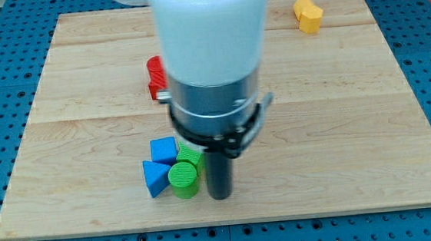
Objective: Move the green star to the left of the red star
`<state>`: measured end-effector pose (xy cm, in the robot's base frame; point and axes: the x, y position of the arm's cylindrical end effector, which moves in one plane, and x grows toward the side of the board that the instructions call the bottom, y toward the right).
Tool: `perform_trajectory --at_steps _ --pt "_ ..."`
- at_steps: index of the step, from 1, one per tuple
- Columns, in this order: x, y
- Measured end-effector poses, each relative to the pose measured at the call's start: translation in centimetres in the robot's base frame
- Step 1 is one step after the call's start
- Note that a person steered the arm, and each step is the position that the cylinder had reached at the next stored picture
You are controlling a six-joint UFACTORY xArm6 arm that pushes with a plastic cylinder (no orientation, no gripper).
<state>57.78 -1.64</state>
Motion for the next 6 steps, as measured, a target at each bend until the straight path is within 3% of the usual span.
perform_trajectory --at_steps 2,4,6 --pt "-7.7 -1.9" --pt "-10.7 3.4" --pt "-10.8 -8.0"
